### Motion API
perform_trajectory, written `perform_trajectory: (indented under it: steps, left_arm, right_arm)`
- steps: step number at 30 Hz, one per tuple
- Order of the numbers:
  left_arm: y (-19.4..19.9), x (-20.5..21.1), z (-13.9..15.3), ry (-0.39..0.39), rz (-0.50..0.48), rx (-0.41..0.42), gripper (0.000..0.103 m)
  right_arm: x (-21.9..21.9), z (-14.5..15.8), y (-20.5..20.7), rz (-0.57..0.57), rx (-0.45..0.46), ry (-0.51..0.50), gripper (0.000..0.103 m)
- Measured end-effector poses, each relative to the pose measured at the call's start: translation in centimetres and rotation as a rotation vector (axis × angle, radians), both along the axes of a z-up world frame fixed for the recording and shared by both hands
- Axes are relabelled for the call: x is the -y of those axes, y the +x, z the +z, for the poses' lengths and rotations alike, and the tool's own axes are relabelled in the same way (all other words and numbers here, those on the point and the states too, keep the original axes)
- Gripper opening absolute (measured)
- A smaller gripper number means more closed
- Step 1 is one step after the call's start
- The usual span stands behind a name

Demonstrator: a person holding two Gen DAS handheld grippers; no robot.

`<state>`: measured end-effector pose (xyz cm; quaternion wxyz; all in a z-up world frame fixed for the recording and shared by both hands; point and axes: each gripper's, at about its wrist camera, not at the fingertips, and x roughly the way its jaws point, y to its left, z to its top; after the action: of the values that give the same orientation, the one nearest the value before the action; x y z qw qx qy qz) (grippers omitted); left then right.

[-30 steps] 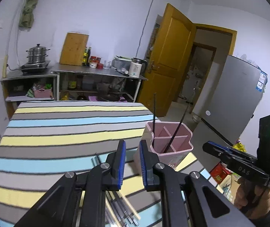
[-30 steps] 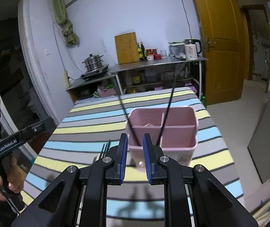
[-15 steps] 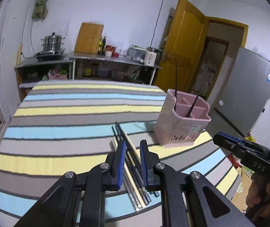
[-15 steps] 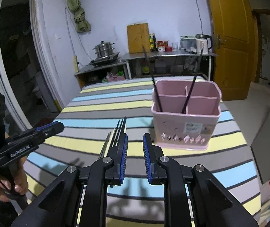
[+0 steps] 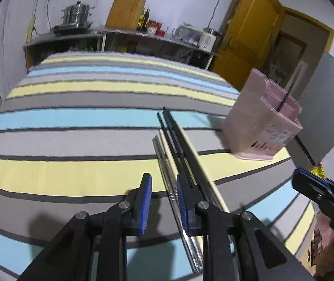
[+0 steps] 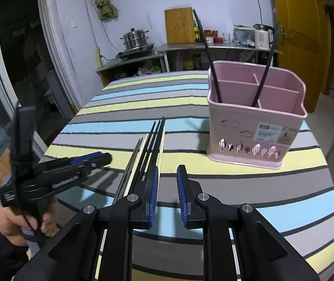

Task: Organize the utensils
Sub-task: 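Lower the left tool onto a thin metal chopstick and close on it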

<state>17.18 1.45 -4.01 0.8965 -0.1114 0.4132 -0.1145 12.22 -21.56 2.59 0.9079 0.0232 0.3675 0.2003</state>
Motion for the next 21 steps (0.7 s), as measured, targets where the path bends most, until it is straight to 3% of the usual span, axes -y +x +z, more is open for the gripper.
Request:
perform_trajectory:
  steps: [6,16,21]
  left_arm:
    - [1.9,0.7,-2.2,0.013,0.015,-0.051,0.021]
    - [2.4,2.1,-2.3,0.11,0.021,-0.027,0.023]
    - [2.4,1.7,-2.3,0.118,0.017,-0.033,0.015]
  right_arm:
    - [-0.3,-1.0,0.8,0.012,-0.026,0.003,0.017]
    - [0.1,-1.7,1.6,0.01,-0.05,0.017,0.017]
    - [0.3,-1.7,1.4,0.008,-0.05,0.014,0.017]
